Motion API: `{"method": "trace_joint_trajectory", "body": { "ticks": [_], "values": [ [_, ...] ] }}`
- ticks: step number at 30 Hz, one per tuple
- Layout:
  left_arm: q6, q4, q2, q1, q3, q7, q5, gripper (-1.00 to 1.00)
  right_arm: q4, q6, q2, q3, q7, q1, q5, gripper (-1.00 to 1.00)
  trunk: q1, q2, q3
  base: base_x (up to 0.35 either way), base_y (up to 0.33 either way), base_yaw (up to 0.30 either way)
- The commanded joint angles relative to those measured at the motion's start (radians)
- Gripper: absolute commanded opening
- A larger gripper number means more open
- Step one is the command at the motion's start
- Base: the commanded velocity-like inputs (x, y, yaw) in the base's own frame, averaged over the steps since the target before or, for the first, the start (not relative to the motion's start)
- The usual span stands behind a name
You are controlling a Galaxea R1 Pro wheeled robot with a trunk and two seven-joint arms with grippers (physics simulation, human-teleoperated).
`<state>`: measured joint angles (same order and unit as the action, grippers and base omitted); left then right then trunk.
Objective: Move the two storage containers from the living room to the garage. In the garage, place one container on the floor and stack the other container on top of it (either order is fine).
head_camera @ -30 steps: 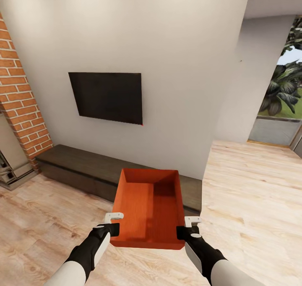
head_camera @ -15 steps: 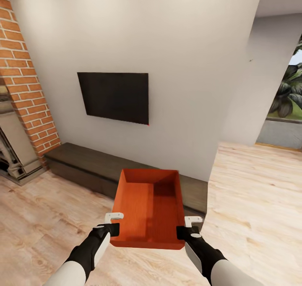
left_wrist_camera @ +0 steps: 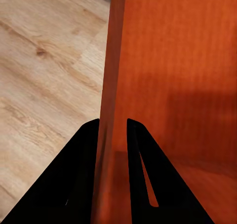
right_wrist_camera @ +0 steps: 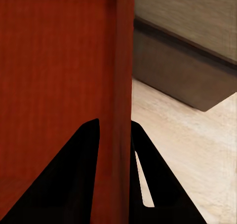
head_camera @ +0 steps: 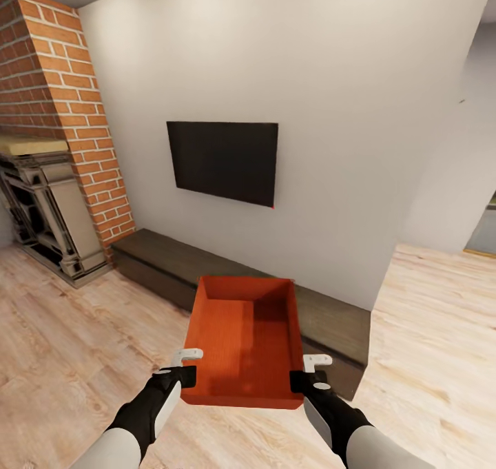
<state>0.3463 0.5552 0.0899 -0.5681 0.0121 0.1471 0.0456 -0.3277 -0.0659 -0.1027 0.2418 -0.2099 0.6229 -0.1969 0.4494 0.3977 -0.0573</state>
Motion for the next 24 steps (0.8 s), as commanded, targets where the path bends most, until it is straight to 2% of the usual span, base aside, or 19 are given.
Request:
{"method": "trace_joint_trajectory", "body": {
  "ticks": [1, 8, 24],
  "values": [
    [0.008, 0.003, 0.002, -0.001, -0.015, 0.017, -0.024, -1.0, -0.002, -0.006, -0.005, -0.007, -0.022, 0.0, 0.003, -1.0, 0.001, 0.002, -0.001, 0.0, 0.0, 0.233],
    [0.008, 0.003, 0.002, -0.001, -0.015, 0.017, -0.024, -1.0, -0.002, -0.006, -0.004, -0.007, -0.022, 0.0, 0.003, -1.0, 0.001, 0.002, 0.007, 0.0, 0.0, 0.2],
    [0.009, 0.003, 0.002, -0.001, -0.015, 0.017, -0.024, -1.0, -0.002, -0.006, -0.005, -0.007, -0.022, 0.0, 0.004, -1.0, 0.001, 0.002, 0.026, 0.0, 0.0, 0.009]
  ]
}}
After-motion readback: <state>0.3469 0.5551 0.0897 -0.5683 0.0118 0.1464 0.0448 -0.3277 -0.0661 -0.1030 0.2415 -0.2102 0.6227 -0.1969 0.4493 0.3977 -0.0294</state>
